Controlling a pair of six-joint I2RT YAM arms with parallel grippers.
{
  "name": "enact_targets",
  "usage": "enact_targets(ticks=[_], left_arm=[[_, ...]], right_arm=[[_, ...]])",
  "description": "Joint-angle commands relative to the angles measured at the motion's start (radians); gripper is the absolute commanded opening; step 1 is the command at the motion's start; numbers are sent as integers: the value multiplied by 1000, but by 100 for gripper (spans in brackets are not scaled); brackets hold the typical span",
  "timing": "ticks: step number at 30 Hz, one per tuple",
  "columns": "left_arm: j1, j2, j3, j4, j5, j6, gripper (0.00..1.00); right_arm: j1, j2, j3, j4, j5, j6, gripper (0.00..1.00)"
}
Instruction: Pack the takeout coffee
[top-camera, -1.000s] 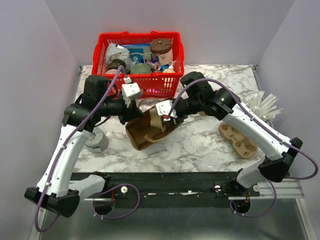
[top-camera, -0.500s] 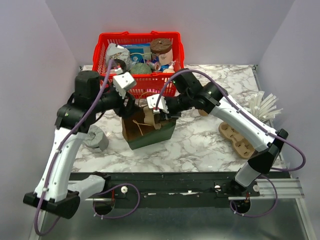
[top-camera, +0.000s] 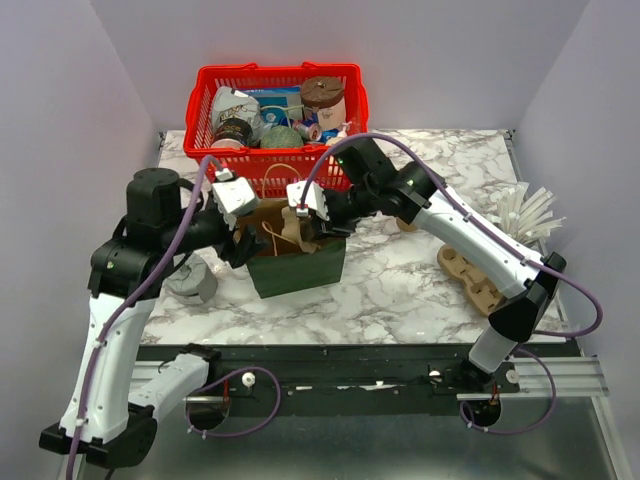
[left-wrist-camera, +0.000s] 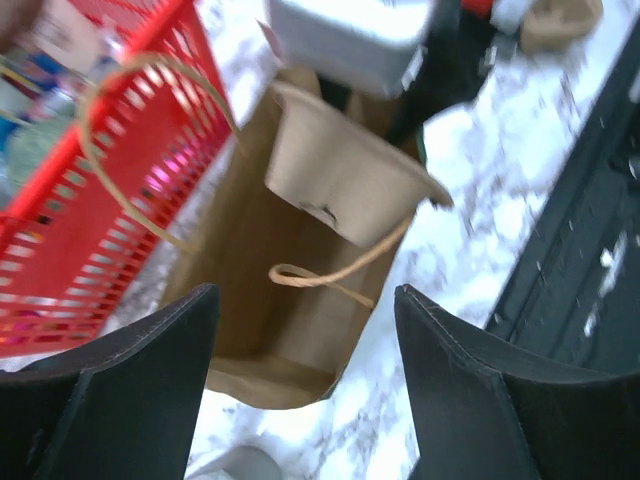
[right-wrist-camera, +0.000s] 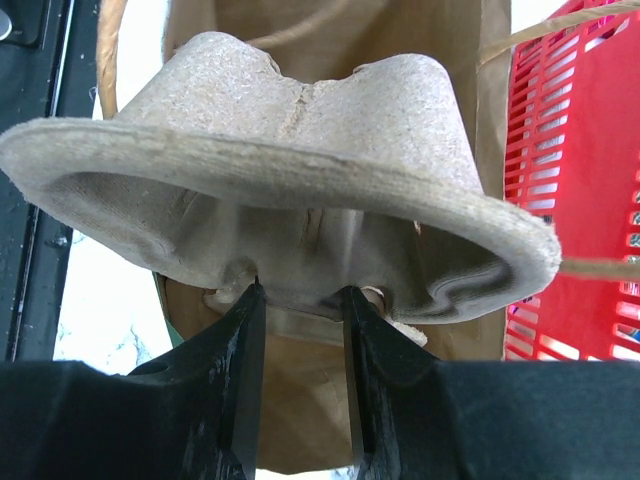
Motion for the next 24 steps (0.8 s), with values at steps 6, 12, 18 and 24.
enact_targets(ticks=[6,12,18,24], left_arm=[[6,98,-24,-136,125,279,68],[6,143,25,-180,192,325,33],[6,138,-4,-191,267,285,0],[6,77,-24,-132,140,254,3]], right_arm=[[-2,1,4,10,41,25,1],[-6,13,16,16,67,54,1],[-16,32,27,27,78,80,0],[-25,26,12,27,78,80,1]])
